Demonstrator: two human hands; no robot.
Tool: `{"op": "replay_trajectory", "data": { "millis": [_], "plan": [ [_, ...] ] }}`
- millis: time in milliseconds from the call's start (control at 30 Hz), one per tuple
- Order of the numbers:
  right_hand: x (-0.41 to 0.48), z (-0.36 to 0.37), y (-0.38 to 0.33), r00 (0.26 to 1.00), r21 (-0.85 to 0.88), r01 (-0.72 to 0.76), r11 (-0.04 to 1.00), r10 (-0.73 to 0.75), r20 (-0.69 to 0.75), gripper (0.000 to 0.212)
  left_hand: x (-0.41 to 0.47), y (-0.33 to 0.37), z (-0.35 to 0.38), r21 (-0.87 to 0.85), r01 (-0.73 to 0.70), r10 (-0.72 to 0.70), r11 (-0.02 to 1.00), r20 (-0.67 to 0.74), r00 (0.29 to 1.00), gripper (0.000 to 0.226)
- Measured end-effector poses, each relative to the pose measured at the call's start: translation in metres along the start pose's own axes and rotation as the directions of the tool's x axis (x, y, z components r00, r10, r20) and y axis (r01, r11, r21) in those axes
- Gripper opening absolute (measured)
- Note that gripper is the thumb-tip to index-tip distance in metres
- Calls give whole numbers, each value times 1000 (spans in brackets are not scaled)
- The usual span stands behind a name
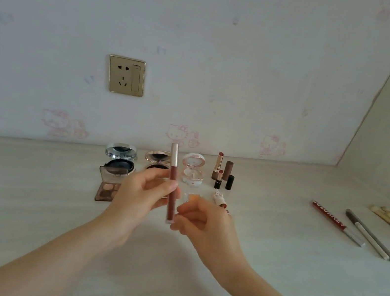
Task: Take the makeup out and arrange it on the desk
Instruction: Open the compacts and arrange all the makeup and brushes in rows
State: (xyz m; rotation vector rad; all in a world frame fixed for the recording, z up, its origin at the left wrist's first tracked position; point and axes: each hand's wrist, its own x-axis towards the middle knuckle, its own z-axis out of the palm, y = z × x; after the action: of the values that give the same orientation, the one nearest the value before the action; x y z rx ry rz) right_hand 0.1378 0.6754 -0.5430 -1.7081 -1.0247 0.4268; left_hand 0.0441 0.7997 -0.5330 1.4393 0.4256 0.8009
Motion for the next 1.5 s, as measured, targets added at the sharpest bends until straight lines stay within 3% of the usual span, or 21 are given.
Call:
{"op": "replay_trajectory", "data": {
  "millis": [167, 333, 467, 567, 667, 767, 933, 1100, 1300, 1500],
  "plan": [
    [12, -3, -3, 994, -23, 59, 998, -61, -93, 3, -3, 0, -13, 247, -81, 88, 966, -16, 996, 17],
    [25, -11, -4, 993, 12, 58, 998, -56, -102, 11, -9, -14, -29, 639, -344, 308, 688, 172, 936, 23],
    [30, -11, 7, 993, -118, 114, 986, -118, -31, 16, -12, -23, -35, 733, -469, 393, 492, 293, 871, 23],
    [32, -13, 16, 981, -177, 190, 966, -192, 2, 15, -12, -26, -38, 750, -473, 449, 463, 262, 855, 23],
    [31, -15, 26, 928, -366, 363, 857, -366, 62, 17, -13, -27, -39, 753, -503, 487, 425, 278, 828, 13],
    [30, -16, 31, 874, -402, 471, 785, -478, 89, 26, -13, -29, -39, 765, -537, 537, 356, 303, 787, 15],
    [31, -16, 31, 843, -387, 511, 767, -534, 56, 26, -12, -31, -38, 759, -535, 547, 370, 288, 786, 20],
    [28, -19, 31, 845, -378, 514, 770, -530, 70, 9, -11, -32, -40, 693, -523, 507, 496, 257, 822, 20],
    [24, -19, 30, 910, -330, 409, 850, -407, 80, 26, -11, -32, -39, 680, -583, 555, 445, 301, 775, 13],
    [25, -16, 28, 882, -356, 455, 816, -469, 52, 12, -10, -33, -39, 676, -581, 565, 453, 287, 774, 14]
  ]
}}
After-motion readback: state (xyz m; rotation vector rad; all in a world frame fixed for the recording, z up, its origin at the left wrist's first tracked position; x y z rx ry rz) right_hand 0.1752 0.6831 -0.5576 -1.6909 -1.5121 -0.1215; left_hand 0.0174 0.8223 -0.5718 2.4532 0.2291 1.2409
